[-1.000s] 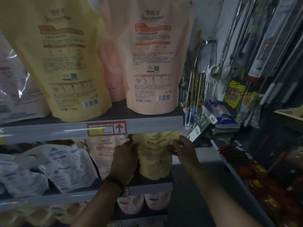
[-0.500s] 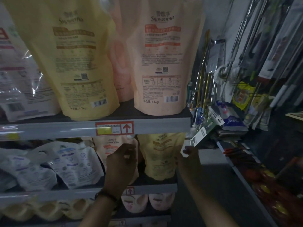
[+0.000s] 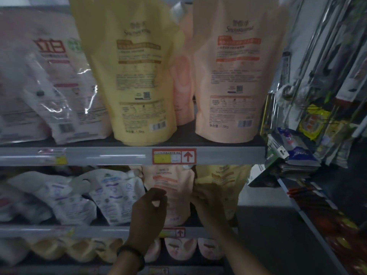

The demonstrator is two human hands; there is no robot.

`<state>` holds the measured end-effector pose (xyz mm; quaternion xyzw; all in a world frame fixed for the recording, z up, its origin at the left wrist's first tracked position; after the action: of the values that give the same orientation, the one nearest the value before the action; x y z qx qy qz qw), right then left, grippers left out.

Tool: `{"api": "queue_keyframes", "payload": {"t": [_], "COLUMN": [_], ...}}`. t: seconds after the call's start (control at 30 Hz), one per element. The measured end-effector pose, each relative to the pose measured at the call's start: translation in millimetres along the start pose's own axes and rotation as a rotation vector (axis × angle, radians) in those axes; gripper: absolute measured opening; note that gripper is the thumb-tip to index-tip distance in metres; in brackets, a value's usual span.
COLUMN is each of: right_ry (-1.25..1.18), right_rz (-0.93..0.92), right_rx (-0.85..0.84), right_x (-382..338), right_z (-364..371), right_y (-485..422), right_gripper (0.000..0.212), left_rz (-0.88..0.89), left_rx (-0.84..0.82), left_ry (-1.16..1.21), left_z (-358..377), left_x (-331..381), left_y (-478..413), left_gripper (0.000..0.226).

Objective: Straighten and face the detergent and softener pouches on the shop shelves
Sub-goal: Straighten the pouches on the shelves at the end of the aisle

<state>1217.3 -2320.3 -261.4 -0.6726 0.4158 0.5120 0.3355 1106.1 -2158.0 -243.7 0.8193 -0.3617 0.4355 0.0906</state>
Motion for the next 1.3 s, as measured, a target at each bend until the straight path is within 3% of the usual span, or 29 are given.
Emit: {"api": "queue_keyframes", "payload": {"t": [0.1, 0.2, 0.33, 0.5, 0.63, 0.87, 1.07, 1.23, 1.3], "right_ry": [-0.117, -0.093, -0.064, -0.036, -0.003, 0.054, 0.025, 0.008, -0.002], "right_rz": [-0.053, -0.146, -0.141, -0.1, -0.06, -0.163, -0.187, -0.214, -0.218], "right_rx": [0.025, 0.085, 0.128, 0.143, 0.166, 0.152, 0.12, 0.183, 0.212], "right_x": [-18, -25, -21, -19, -18, -3, -3, -1, -2], "right_z": [16, 20, 23, 34, 38, 37, 30, 33, 33], "right_y": [1, 7, 4, 2, -3, -11, -10, 0, 3], "right_gripper": [0.019, 0.008, 0.002, 0.016, 0.014, 0.022, 0.026, 0.016, 0.011], "left_rz": [-0.002, -0.035, -0.034, -0.07, -0.064, -0.143, -0.157, -0.084, -0.089], "left_rx": [-0.02, -0.053, -0.101, -0.132, -0.159, -0.195, -0.185, -0.148, -0.147], "left_ry": [-0.023, 0.015, 0.044, 0.052, 0.09, 0.052, 0.091, 0.106, 0.092], "left_z": [-7, -13, -21, -30, -39, -44, -48, -55, -57], "left_x": [-6, -9, -9, -12, -17, -18, -9, -6, -9], "left_y": [0, -1, 0, -4, -2, 0, 3, 6, 5], "left_gripper": [0.01, 0.014, 0.022, 0.024, 0.027, 0.037, 0.027, 0.024, 0.033]}}
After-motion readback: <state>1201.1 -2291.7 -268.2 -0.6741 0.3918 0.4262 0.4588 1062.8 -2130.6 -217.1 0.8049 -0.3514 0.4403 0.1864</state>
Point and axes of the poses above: each hand's wrist, its own y-axis away from the middle knuckle, its own z-axis out of the palm, x = y × z, the point moved 2 cm from there along -y, towards the middle knuckle, and after that the axes turned 3 degrees about -z, right-handed, at the moved point
